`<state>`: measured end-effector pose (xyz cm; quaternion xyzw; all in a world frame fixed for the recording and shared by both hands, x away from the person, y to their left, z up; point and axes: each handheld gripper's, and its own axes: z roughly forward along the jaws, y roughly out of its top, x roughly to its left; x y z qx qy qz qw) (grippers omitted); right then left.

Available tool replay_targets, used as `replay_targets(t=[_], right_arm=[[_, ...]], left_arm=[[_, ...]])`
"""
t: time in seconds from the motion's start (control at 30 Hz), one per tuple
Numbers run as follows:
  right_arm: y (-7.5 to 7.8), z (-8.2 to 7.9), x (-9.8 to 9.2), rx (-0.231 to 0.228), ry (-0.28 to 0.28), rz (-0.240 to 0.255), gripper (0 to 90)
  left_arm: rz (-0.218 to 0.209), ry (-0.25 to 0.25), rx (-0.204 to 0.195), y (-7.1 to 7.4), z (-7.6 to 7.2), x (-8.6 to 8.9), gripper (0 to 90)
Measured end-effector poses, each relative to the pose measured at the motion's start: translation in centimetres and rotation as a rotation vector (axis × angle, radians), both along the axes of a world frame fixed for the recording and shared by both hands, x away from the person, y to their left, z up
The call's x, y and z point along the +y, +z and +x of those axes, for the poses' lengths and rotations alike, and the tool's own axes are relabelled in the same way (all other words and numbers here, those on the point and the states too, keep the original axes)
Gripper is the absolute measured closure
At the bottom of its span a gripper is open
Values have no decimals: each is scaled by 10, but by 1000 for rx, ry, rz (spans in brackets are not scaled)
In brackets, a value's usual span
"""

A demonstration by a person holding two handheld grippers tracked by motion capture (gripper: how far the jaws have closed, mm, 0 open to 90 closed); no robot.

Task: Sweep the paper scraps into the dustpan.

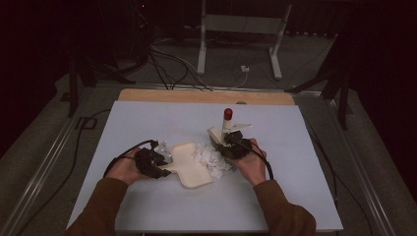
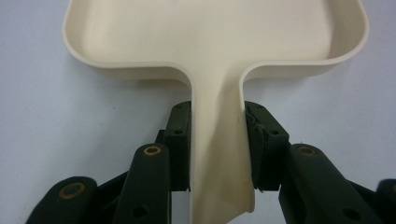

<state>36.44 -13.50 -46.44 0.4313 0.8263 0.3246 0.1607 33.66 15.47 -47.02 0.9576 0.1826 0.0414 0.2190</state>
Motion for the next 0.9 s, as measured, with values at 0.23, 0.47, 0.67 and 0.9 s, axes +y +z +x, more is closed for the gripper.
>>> replay_targets(t=[0.23,0.47,0.67,0.9], right_arm=[[0,-3,10,-5,48,-4,669],[0,-8,22,-3,93,4,669],[1,-12,34,-3,121,9,670],[4,-15,46,-10,148,11,669]], left_arm=[[-1,1,0,0,0,0,664],[-4,1,2,0,0,-2,663],[-11,1,1,0,0,-3,664],[-6,0,1,0,0,-4,664]])
